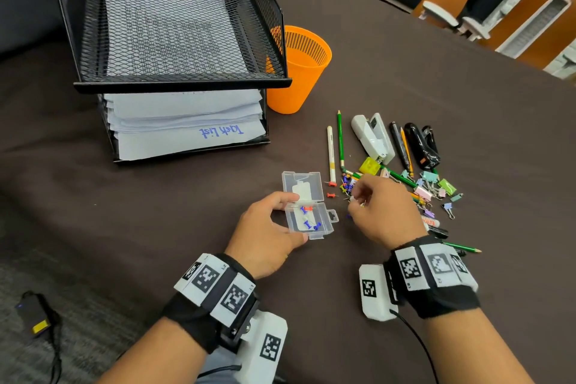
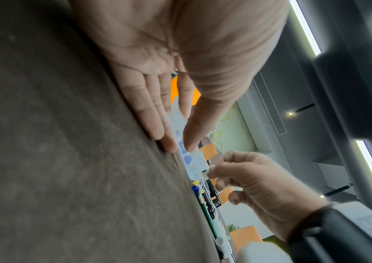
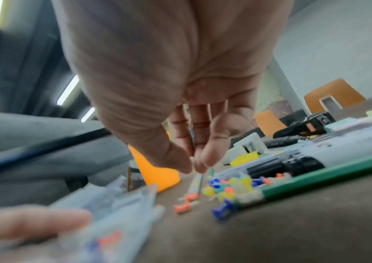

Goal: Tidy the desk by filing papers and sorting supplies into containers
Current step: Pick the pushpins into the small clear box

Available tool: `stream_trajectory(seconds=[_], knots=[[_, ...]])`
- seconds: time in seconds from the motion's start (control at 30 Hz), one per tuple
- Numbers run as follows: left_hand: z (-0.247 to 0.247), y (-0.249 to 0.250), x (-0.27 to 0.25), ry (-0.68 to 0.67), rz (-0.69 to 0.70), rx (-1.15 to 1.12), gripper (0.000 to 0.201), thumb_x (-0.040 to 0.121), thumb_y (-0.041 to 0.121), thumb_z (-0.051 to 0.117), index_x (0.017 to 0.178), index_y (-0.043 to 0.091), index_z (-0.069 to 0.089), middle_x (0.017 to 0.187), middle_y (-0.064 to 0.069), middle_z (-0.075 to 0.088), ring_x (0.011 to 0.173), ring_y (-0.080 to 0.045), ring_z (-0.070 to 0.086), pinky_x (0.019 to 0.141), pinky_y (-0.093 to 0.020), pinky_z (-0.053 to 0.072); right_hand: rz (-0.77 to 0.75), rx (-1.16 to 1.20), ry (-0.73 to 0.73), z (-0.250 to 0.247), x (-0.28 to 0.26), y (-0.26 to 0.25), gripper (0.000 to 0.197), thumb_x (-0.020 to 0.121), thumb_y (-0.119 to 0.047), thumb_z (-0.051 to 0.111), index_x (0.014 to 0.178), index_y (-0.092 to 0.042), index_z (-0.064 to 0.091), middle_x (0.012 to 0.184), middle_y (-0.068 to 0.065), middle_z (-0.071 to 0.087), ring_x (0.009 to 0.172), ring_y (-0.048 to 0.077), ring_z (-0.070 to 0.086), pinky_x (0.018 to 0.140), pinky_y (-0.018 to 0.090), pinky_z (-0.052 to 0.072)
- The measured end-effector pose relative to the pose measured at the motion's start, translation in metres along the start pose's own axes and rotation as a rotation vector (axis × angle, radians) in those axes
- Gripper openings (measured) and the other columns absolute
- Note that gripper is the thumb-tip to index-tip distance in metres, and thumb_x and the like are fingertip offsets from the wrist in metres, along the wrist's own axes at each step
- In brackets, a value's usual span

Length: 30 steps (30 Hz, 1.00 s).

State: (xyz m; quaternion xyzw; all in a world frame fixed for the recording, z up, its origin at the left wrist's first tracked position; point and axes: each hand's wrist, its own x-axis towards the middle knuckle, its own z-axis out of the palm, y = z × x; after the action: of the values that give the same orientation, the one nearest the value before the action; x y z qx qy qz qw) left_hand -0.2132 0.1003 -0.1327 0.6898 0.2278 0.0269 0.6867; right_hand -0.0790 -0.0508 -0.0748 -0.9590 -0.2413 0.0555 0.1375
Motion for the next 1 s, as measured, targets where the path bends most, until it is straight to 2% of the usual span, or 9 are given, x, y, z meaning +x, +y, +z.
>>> stream_trajectory(seconds=[0.13,0.2,0.3,0.43,0.5,0.57,0.67,0.8,1.0], knots=[[-0.001,-0.001,0.001,-0.003,-0.007,-0.013,0.06,0.071,0.003,0.082,0.119,0.033,0.06,0.116,0.014,0.062,0.067,-0.013,0.072,0.061,-0.023,0.048,-0.089,0.348,-0.122,-0.011,-0.016,-0.012,0.013,0.079,-0.014,0.078,0.077,-0.023,0.069,0.071,-0.007,0.067,0.056,0.0,0.053,0.059,0.014,0.044],[0.0,-0.003,0.002,-0.001,-0.002,-0.015,0.06,0.071,0.002,0.082,0.118,0.033,0.061,0.116,0.013,0.062,0.067,-0.015,0.072,0.062,-0.025,0.048,-0.092,0.423,-0.15,-0.012,-0.011,-0.012,0.01,0.078,-0.018,0.082,0.08,-0.024,0.074,0.073,-0.005,0.07,0.057,0.0,0.055,0.062,0.017,0.047],[0.002,-0.003,0.001,0.014,0.005,-0.02,0.06,0.071,0.001,0.081,0.115,0.035,0.06,0.115,0.013,0.061,0.065,-0.013,0.072,0.063,-0.024,0.049,-0.058,0.317,-0.079,-0.008,0.014,-0.008,0.005,0.082,-0.017,0.077,0.083,-0.022,0.077,0.073,-0.005,0.068,0.065,0.006,0.058,0.067,0.024,0.045],[0.002,-0.003,0.0,0.027,0.018,-0.011,0.059,0.071,0.003,0.082,0.112,0.039,0.059,0.112,0.016,0.06,0.066,-0.011,0.071,0.066,-0.021,0.051,-0.07,-0.014,-0.233,0.006,0.035,-0.012,0.009,0.082,-0.027,0.074,0.09,-0.028,0.074,0.078,-0.009,0.066,0.082,0.015,0.064,0.078,0.031,0.053],[0.001,-0.003,0.001,0.027,0.02,-0.011,0.059,0.07,0.004,0.083,0.111,0.04,0.059,0.112,0.016,0.06,0.067,-0.012,0.072,0.069,-0.023,0.053,-0.074,-0.102,-0.245,0.008,0.038,-0.015,0.002,0.082,-0.029,0.072,0.084,-0.029,0.071,0.079,-0.008,0.066,0.083,0.017,0.065,0.077,0.032,0.054],[0.001,-0.004,0.002,0.03,0.02,-0.01,0.059,0.07,0.006,0.084,0.112,0.039,0.059,0.113,0.016,0.06,0.069,-0.015,0.072,0.072,-0.026,0.055,-0.093,-0.164,-0.232,0.008,0.037,-0.016,0.009,0.083,-0.027,0.066,0.074,-0.027,0.067,0.079,-0.005,0.068,0.081,0.019,0.064,0.074,0.033,0.055],[0.0,-0.005,0.004,0.027,0.01,0.004,0.058,0.069,0.009,0.084,0.114,0.038,0.06,0.115,0.015,0.06,0.072,-0.016,0.073,0.075,-0.031,0.057,-0.092,-0.129,-0.203,0.007,0.033,-0.012,0.008,0.083,-0.022,0.064,0.076,-0.025,0.068,0.079,-0.003,0.068,0.08,0.02,0.064,0.076,0.034,0.055],[0.0,-0.007,0.004,0.034,0.0,0.002,0.058,0.069,0.009,0.084,0.117,0.033,0.062,0.114,0.014,0.06,0.07,-0.02,0.072,0.066,-0.027,0.051,-0.092,-0.022,-0.248,0.004,0.026,-0.001,0.01,0.081,-0.022,0.072,0.091,-0.025,0.071,0.086,-0.005,0.07,0.083,0.016,0.063,0.081,0.031,0.053],[0.0,-0.005,0.004,0.028,-0.01,0.011,0.059,0.07,0.009,0.083,0.119,0.032,0.061,0.116,0.014,0.06,0.07,-0.022,0.072,0.063,-0.026,0.048,-0.124,-0.117,-0.285,0.004,0.021,-0.003,0.013,0.08,-0.012,0.067,0.086,-0.023,0.072,0.088,-0.003,0.07,0.084,0.017,0.065,0.081,0.029,0.054]])
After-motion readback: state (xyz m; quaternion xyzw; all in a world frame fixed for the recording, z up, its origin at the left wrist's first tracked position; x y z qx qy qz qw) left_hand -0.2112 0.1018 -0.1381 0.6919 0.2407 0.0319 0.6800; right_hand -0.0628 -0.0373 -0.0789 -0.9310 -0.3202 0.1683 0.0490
